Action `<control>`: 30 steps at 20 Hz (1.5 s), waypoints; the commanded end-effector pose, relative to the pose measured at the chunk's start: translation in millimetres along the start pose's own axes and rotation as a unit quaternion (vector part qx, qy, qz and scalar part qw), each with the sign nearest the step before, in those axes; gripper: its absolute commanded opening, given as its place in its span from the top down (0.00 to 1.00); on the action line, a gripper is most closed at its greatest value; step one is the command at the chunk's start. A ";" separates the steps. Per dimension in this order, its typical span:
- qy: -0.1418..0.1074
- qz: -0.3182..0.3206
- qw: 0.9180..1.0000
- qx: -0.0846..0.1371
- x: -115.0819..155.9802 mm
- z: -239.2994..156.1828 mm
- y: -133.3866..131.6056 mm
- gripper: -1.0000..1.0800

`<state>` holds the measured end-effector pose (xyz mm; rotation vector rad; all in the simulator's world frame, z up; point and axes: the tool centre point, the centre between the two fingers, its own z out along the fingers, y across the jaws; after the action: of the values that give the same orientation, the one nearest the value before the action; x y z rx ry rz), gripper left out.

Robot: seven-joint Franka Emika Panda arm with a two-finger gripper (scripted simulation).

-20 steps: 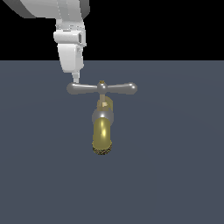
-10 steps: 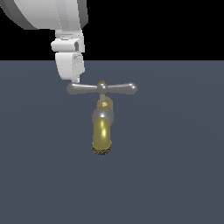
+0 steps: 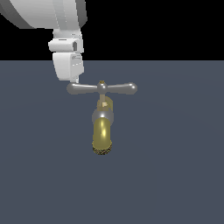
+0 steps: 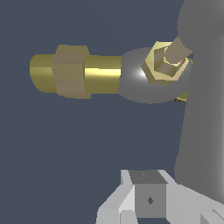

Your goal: Turn on the faucet by rotating a designated handle.

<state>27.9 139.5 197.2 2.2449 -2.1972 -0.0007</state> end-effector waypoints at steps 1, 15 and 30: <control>0.000 0.000 1.000 0.000 -0.8 0.0 7.2 1.00; 0.000 0.000 1.000 0.000 -4.8 0.1 48.4 1.00; 0.001 0.002 1.000 0.003 3.0 -0.1 80.3 1.00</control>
<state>-47.7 142.1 197.6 2.2533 -2.2006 0.0088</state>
